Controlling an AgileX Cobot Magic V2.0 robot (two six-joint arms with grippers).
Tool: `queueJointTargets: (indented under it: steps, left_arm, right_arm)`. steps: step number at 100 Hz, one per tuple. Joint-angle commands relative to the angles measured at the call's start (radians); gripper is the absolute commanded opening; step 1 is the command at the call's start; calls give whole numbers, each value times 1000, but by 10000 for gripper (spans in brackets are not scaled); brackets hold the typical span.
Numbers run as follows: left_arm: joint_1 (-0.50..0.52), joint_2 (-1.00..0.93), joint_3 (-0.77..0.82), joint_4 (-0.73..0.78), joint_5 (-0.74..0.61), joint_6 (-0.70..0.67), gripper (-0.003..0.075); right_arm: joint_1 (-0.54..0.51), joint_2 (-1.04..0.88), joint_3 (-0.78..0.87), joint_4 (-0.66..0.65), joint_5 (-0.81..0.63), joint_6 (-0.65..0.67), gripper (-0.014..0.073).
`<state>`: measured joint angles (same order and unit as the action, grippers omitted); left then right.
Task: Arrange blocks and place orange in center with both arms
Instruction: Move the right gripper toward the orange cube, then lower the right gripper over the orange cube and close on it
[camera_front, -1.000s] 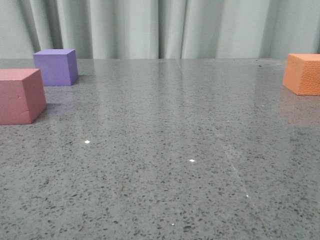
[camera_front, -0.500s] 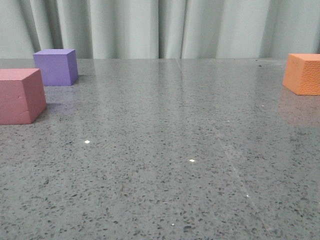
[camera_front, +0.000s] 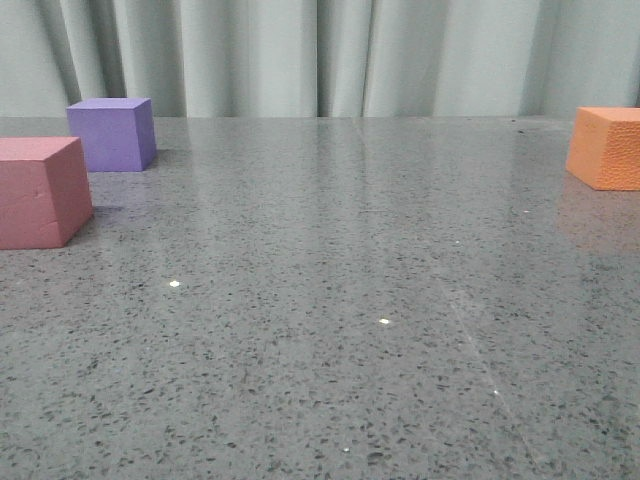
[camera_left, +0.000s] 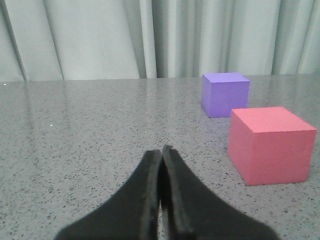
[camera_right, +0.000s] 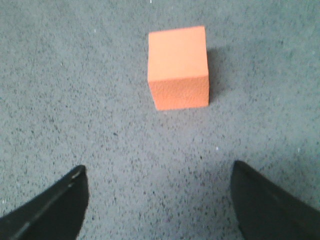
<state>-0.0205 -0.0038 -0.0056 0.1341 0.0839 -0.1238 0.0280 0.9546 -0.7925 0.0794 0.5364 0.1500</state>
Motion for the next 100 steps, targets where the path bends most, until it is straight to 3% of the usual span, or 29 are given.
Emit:
queueJointTargets:
  steps: [1,27,71,100]
  left_arm:
    - [2,-33,55,-7,-78,-4,-19]
    - [2,-33,55,-7,-78,-4,-19]
    - [2,-33,55,-7,-78,-4,-19]
    - [2,-33,55,-7,-78,-4,-19]
  right_arm:
    - [-6,-7,-43,-16,-104,-13,632]
    - [-6,64,-158,-88,-109,-14,634]
    - [-6,413,-441,-103,-12,-27,634]
    - [-6,576,-537,-121,31,-28,634]
